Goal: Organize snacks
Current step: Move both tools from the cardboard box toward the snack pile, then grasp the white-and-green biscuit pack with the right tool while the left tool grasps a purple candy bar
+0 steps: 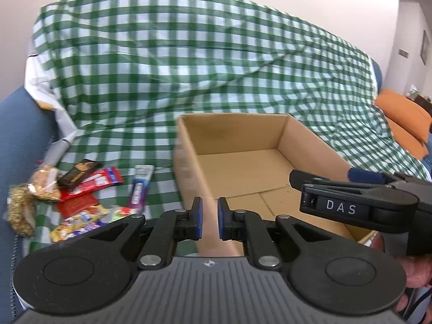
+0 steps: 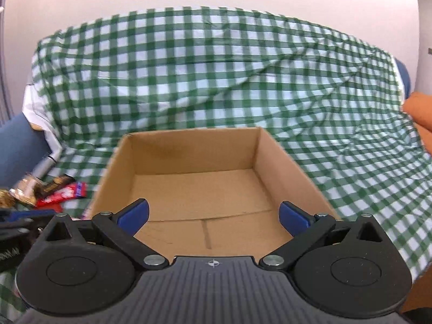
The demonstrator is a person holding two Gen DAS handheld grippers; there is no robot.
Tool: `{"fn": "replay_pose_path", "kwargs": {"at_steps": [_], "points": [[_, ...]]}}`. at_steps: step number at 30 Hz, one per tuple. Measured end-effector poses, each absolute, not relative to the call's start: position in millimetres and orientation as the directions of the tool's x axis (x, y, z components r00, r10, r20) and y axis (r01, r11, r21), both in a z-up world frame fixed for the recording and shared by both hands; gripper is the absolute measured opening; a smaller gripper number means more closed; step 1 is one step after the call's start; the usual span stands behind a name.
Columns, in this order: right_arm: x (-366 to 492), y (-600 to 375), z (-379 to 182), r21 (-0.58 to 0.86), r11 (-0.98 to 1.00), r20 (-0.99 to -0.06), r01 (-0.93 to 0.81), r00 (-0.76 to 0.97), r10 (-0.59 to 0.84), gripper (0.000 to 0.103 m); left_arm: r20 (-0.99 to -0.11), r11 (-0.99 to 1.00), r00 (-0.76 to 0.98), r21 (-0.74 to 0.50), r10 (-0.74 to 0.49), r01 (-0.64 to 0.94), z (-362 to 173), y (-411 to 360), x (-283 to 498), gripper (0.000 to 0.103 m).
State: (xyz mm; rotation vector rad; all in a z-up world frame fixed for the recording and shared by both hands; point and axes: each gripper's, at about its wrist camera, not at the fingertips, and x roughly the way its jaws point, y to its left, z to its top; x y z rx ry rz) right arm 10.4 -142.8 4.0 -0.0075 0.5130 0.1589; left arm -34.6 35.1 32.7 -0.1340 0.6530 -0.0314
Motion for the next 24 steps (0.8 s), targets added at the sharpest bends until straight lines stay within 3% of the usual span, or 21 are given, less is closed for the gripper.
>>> {"fn": "replay_pose_path", "kwargs": {"at_steps": [1, 4, 11, 15, 17, 24], "points": [[11, -139, 4, 0.054, 0.984, -0.487, -0.167, 0.856, 0.173, 0.093, -0.606, 0.990, 0.793, -0.140, -0.063, -0.029, 36, 42, -33, 0.013], [11, -125, 2, 0.088, 0.978, -0.479, -0.190, 0.852, 0.209, 0.092, -0.616, 0.988, 0.788, -0.119, 0.004, -0.098, 47, 72, -20, 0.013], [10, -93, -7, 0.151, 0.950, -0.447, -0.272, 0.839, 0.311, 0.069, -0.607, 0.942, 0.722, 0.170, 0.333, -0.290, 34, 148, 12, 0.013], [5, -70, -2, 0.198, 0.903, -0.420, -0.380, 0.800, 0.429, 0.069, -0.671, 0.899, 0.607, 0.241, 0.426, -0.366, 10, 181, 19, 0.020], [1, -58, 1, 0.212, 0.874, -0.414, -0.438, 0.769, 0.486, 0.069, -0.676, 0.883, 0.573, 0.294, 0.463, -0.366, 2, 192, 28, 0.038], [0, 2, -20, 0.157, 0.806, -0.494, -0.571, 0.661, 0.565, 0.073, -0.743, 0.862, 0.450, 0.357, 0.495, -0.360, -26, 216, 39, 0.042]]}}
